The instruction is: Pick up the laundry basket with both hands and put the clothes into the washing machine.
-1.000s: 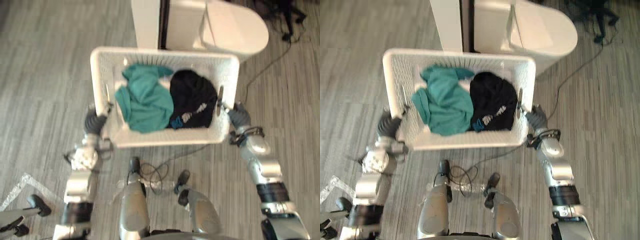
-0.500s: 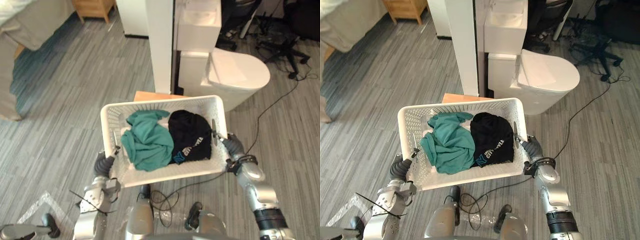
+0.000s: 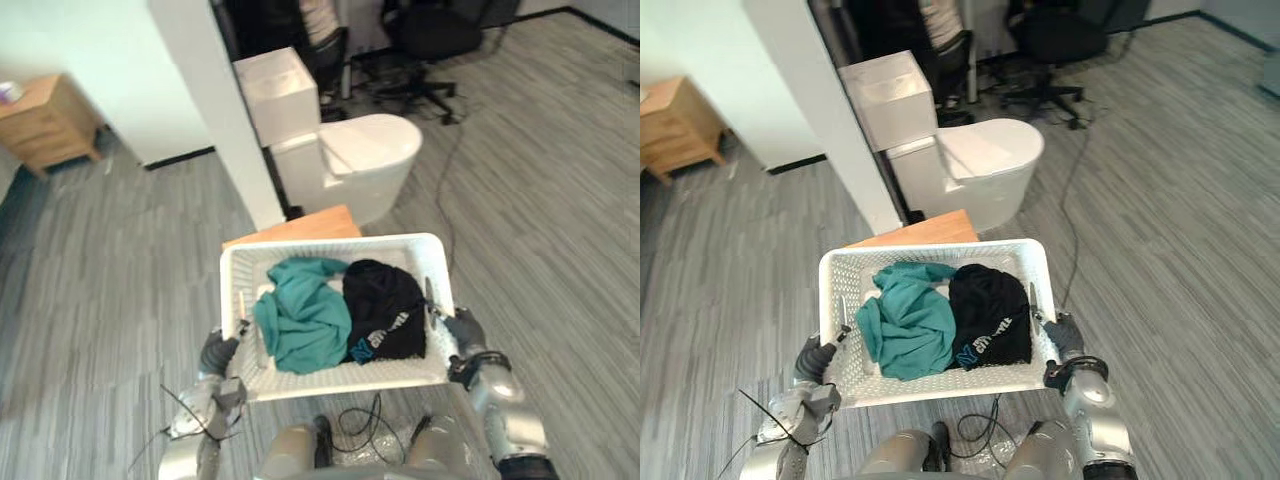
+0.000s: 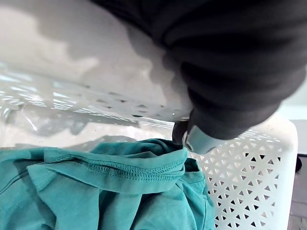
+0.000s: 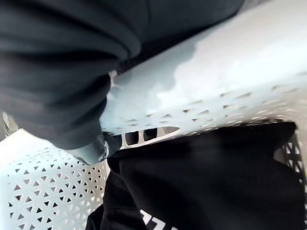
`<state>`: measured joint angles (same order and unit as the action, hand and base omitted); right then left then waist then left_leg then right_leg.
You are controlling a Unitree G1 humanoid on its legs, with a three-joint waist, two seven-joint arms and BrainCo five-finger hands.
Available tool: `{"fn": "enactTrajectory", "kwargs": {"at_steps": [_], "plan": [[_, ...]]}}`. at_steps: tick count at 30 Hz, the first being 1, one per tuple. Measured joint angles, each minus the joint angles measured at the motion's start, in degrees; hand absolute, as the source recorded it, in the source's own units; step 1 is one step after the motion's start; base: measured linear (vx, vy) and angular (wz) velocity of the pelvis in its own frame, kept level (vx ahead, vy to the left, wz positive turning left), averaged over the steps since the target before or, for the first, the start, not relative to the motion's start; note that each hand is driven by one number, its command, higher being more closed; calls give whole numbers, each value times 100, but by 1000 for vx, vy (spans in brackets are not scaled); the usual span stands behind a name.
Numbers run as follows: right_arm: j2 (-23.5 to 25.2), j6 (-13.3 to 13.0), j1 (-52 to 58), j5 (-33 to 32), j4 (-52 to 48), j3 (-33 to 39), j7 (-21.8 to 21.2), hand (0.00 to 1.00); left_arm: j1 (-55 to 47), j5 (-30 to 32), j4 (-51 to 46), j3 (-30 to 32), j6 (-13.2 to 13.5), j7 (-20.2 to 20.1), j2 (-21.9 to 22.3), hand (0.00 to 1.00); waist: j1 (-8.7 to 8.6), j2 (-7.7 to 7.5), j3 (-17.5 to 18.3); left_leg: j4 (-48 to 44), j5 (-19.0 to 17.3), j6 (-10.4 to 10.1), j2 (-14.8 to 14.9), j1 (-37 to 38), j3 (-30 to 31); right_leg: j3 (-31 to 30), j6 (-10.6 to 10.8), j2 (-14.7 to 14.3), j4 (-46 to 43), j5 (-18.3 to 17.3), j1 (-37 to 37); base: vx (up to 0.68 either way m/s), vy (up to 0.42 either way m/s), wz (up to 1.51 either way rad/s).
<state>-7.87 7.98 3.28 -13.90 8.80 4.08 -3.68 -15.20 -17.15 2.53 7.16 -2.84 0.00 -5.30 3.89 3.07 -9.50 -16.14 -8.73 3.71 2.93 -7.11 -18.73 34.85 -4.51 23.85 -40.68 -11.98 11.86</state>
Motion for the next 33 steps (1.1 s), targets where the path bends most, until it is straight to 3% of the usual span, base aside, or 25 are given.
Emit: {"fn": "enactTrajectory", "kwargs": {"at_steps": [2,5,6,7,8,9,11,12,13,15,16,17,18,19,20,22,29,33], "plan": [[38,-21,-396,3,364,-72,0,100,23,-4,-47,150,15,8,0,100,151,-14,26,252,78,35,154,50,-909,1019,216,40,228,-445,-653,-166,51,-208],[6,-33,-531,58,571,-77,1,100,25,-5,-49,132,12,15,20,100,175,-63,134,332,137,-59,388,-8,-1762,1282,356,-2,944,-474,-844,-152,-58,-180],[-45,-42,-505,58,572,-85,0,100,50,-4,-35,102,0,14,42,100,160,-94,157,336,181,-155,479,-20,-2031,1191,707,-226,1382,-363,-744,-113,-133,-149],[-89,-42,-476,58,571,-104,0,100,57,5,-9,39,-31,19,84,100,154,-27,206,397,232,-228,562,-27,-2162,983,817,-503,1760,-166,-686,-94,-148,-161],[-231,-66,-394,57,570,-63,0,100,49,13,19,-95,-42,30,148,100,156,47,305,511,338,-375,740,-12,-2357,721,735,-928,2332,142,-628,-50,-107,-132],[-273,-71,-355,56,567,-64,0,100,45,22,34,-131,-46,34,172,100,146,48,364,543,371,-421,834,-8,-2484,608,694,-1108,2592,287,-613,-11,-109,-138],[-250,-121,-291,58,565,-65,4,100,50,108,37,-174,-49,149,200,100,90,-71,464,564,445,-506,1035,133,-2983,77,537,-1639,3479,776,-656,6,-108,-132],[-244,-121,-291,58,565,-65,4,100,46,113,36,-174,-49,158,224,100,79,-99,475,555,445,-506,1061,183,-3010,-57,517,-1716,3624,857,-686,7,-98,-123],[-243,-121,-300,78,565,-66,4,100,45,197,17,-161,-48,173,258,100,26,-132,477,429,443,-505,1117,260,-2906,-296,469,-1809,3836,984,-765,14,-101,-108],[-181,-124,-372,142,597,-100,20,100,-22,417,-119,-34,-47,269,403,100,30,-151,472,-389,271,-225,1322,163,-1883,-748,417,-1930,3910,1056,-860,-2,-62,-134],[-153,-164,-494,241,602,-217,59,100,-203,572,-353,99,-16,360,526,100,128,-145,465,-721,-78,-320,1261,-57,-745,-1180,395,-1956,3892,1073,-861,-18,66,-160],[-155,-193,-561,286,606,-245,75,100,-277,643,-481,131,19,400,608,100,208,-115,466,-796,-178,-466,1171,-94,-197,-1378,395,-2016,3894,1074,-849,-18,137,-187],[-164,-250,-613,317,608,-244,111,100,-317,705,-593,114,102,428,675,100,290,72,537,-834,-249,-604,1038,-189,612,-1615,415,-2121,3893,1090,-852,25,128,-135],[-160,-296,-600,318,605,-244,123,100,-345,763,-689,88,105,432,690,100,278,53,560,-689,-310,-713,980,-50,972,-1770,458,-2160,3896,1126,-851,37,103,-101],[-149,-302,-609,318,598,-243,131,100,-357,782,-753,71,106,438,693,100,271,112,606,-553,-333,-752,942,63,1037,-1828,487,-2174,3918,1153,-849,47,112,-49],[-86,-309,-635,318,578,-218,157,100,-318,811,-797,9,152,445,645,100,95,48,636,-44,-390,-843,844,255,1012,-1897,570,-2165,4234,1411,-834,24,155,-18],[103,-282,-378,331,551,-184,225,100,-378,950,-811,-44,126,438,469,100,18,-7,652,437,-394,-841,473,535,993,-1939,778,-1873,4502,1694,-975,-17,154,0],[250,-284,-393,372,513,-185,233,100,-390,950,-935,52,109,443,391,100,61,6,644,76,-642,-763,595,352,1003,-1916,773,-1948,4502,1607,-980,-49,43,4]]}}
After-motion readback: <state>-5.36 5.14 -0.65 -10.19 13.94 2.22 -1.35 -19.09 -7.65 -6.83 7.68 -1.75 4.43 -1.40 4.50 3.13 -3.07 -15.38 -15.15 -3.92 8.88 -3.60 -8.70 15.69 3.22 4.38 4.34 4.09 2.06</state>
